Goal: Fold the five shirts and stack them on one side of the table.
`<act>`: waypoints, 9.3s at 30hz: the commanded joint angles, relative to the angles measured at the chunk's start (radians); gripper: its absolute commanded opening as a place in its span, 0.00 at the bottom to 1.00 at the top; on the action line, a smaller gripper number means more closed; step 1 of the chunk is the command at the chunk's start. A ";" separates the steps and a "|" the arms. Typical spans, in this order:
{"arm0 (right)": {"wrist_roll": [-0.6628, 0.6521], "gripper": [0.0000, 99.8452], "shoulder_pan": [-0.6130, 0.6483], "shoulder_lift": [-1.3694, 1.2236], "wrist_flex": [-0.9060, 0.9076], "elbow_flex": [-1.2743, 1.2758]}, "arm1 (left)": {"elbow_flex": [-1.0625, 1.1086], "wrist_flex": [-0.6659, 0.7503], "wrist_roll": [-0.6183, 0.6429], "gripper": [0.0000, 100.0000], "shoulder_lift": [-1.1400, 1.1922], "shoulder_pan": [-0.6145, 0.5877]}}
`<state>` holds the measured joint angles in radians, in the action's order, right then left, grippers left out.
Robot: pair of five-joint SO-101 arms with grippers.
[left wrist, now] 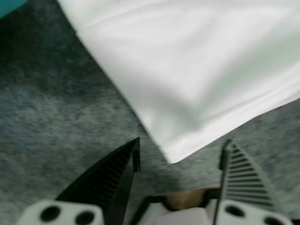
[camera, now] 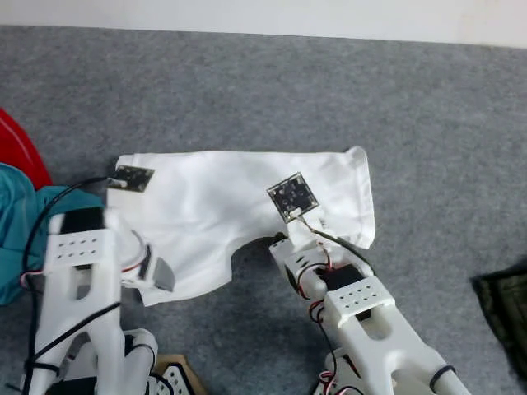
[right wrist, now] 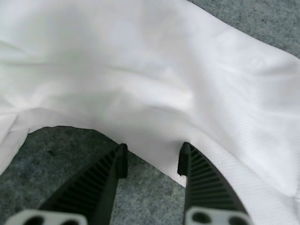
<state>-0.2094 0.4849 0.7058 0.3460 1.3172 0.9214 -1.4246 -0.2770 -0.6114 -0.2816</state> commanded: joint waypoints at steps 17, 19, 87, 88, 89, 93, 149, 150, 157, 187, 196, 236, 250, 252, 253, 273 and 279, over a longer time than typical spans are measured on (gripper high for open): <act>-0.015 0.18 -0.005 0.016 -0.019 -0.007 | 0.213 0.370 -0.100 0.02 -0.001 0.071; -0.015 0.18 -0.005 0.016 -0.019 -0.007 | 0.211 0.370 -0.100 0.01 -0.001 0.124; -0.015 0.18 0.016 0.015 -0.099 0.050 | -0.337 0.678 0.736 0.24 0.438 0.124; -0.015 0.18 0.016 0.015 -0.099 0.050 | -0.338 0.667 0.755 0.28 0.438 0.117; -0.015 0.18 0.016 0.015 -0.099 0.051 | -0.338 0.660 0.772 0.31 0.438 0.110; -0.012 0.18 0.016 0.016 -0.099 0.051 | -0.335 0.655 0.825 0.34 0.438 0.054; 0.161 0.01 0.222 -0.710 -0.197 -0.696 | -0.274 0.575 0.753 0.01 0.360 -0.084; 0.147 0.01 0.209 -0.736 -0.229 -0.702 | -0.272 0.575 0.753 0.01 0.360 -0.082; 0.103 0.01 0.177 -0.808 -0.139 -0.809 | -0.271 0.575 0.753 0.01 0.360 -0.077; 0.152 0.09 0.297 -0.047 0.022 -0.243 | -0.104 0.006 0.072 0.19 0.068 -0.008; 0.153 0.09 0.297 -0.053 0.022 -0.243 | -0.053 0.077 0.132 0.21 0.070 0.117; 0.160 0.09 0.266 -0.056 -0.039 -0.234 | -0.176 0.092 0.354 0.01 0.094 0.274; 0.153 0.09 0.269 -0.056 -0.039 -0.232 | -0.688 0.043 0.422 0.01 0.567 0.309; 0.153 0.09 0.271 -0.058 -0.039 -0.232 | -0.782 0.040 0.453 0.01 0.633 0.309; 0.153 0.09 0.272 -0.061 -0.039 -0.232 | -0.820 0.040 0.473 0.01 0.654 0.309; 0.250 0.09 0.386 -0.340 -0.084 -0.329 | -0.960 0.057 0.612 0.32 0.845 0.219; 0.328 0.08 0.406 -0.433 -0.157 -0.354 | -0.966 0.057 0.706 0.32 0.845 0.147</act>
<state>0.0990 0.8838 0.3161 0.2509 1.0319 -0.0054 -1.3786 0.3782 0.2417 -0.0821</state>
